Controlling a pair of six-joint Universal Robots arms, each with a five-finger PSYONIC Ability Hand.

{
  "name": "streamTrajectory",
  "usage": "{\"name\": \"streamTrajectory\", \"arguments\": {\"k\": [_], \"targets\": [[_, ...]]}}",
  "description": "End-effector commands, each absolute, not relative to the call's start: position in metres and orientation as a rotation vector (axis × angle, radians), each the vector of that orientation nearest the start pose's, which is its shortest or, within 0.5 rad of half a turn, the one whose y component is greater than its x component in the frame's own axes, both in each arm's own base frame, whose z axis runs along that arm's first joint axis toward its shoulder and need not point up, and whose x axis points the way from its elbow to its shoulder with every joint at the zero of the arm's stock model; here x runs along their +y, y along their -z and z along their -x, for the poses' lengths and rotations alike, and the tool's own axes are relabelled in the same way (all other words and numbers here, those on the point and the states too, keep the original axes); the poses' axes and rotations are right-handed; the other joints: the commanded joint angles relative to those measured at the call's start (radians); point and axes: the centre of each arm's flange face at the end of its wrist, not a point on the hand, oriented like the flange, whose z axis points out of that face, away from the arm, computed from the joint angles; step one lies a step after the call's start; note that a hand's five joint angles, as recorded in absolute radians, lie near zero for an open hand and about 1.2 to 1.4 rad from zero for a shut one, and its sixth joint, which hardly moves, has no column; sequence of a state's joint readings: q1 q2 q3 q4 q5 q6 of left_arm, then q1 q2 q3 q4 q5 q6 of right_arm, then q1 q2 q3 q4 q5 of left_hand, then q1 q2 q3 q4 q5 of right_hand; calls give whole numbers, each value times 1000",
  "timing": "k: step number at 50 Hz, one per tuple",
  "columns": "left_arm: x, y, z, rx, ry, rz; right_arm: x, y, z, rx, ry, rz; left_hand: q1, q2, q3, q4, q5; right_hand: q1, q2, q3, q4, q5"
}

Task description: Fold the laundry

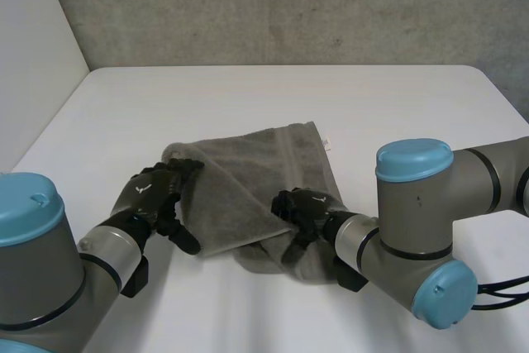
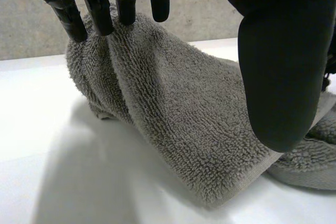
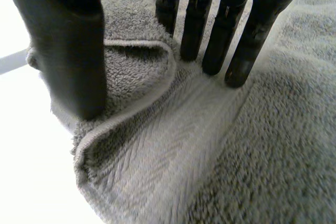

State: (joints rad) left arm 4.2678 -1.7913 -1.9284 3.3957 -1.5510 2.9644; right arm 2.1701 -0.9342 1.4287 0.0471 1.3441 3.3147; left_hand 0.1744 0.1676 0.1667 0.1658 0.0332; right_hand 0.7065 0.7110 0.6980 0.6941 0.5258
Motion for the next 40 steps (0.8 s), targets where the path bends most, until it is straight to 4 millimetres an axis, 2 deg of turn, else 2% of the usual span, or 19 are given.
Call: {"name": "streamTrajectory", "arguments": {"k": [1, 2, 3, 4, 5, 6, 7, 9, 10, 11, 12, 14, 15, 17, 22, 28, 34, 40], "targets": [[-213, -152, 250, 2873, 1991, -413, -219, -141, -337, 2157, 1209, 630, 0, 7, 8, 9, -33, 481, 476, 489, 493, 487], [-213, -152, 250, 2873, 1991, -413, -219, -141, -337, 2157, 1209, 630, 0, 7, 8, 9, -33, 482, 478, 491, 495, 489], [-214, -149, 251, 2876, 1989, -413, -220, -150, -337, 2127, 1243, 625, 0, 7, 8, 9, -33, 642, 638, 651, 655, 648], [-214, -147, 252, 2885, 1985, -405, -220, -150, -337, 2127, 1244, 625, 0, 7, 8, 9, -33, 644, 639, 652, 656, 650], [-214, -147, 252, 2885, 1985, -405, -220, -160, -337, 2096, 1277, 622, 0, 7, 8, 9, -33, 689, 685, 698, 702, 695], [-214, -147, 253, 2897, 1983, -396, -219, -171, -336, 2066, 1309, 619, 0, 7, 8, 9, -33, 690, 685, 698, 702, 696], [-214, -147, 253, 2897, 1983, -395, -219, -171, -336, 2066, 1309, 619, 0, 7, 8, 9, -33, 690, 685, 698, 702, 696], [-214, -148, 256, 2925, 1996, -365, -219, -198, -333, 2002, 1383, 610, 0, 7, 8, 9, -33, 690, 685, 698, 702, 696], [-214, -148, 256, 2925, 1996, -365, -219, -198, -333, 2002, 1383, 610, 0, 7, 8, 9, -33, 690, 685, 698, 702, 696], [-214, -148, 257, 2938, 1999, -344, -218, -212, -332, 1967, 1419, 610, 0, 7, 8, 9, -33, 690, 685, 698, 702, 696], [-213, -149, 258, 2949, 2008, -333, -218, -212, -332, 1966, 1420, 610, 0, 7, 8, 9, -33, 690, 685, 698, 702, 696], [-212, -150, 259, 2958, 2013, -325, -214, -238, -329, 1898, 1485, 608, 0, 7, 8, 9, -33, 690, 685, 698, 702, 696], [-212, -150, 259, 2958, 2013, -325, -214, -238, -329, 1897, 1486, 608, 0, 7, 8, 9, -33, 690, 685, 698, 702, 696], [-215, -154, 263, 2953, 2058, -303, -211, -258, -326, 1847, 1534, 607, 0, 7, 8, 9, -33, 690, 685, 698, 702, 696], [-218, -159, 268, 2955, 2140, -259, -204, -277, -322, 1798, 1577, 608, 0, 7, 8, 9, -33, 690, 685, 698, 702, 696], [-214, -157, 277, 3013, 2181, -208, -196, -290, -320, 1761, 1616, 627, 0, 7, 8, 9, -33, 690, 685, 698, 702, 696], [-214, -158, 282, 3045, 2205, -161, -193, -293, -319, 1750, 1624, 631, 1, 8, 9, 10, -32, 690, 685, 698, 702, 696], [-218, -157, 288, 3126, 2209, -34, -192, -292, -319, 1756, 1622, 632, 1, 8, 9, 10, -32, 690, 685, 698, 702, 696]]}}
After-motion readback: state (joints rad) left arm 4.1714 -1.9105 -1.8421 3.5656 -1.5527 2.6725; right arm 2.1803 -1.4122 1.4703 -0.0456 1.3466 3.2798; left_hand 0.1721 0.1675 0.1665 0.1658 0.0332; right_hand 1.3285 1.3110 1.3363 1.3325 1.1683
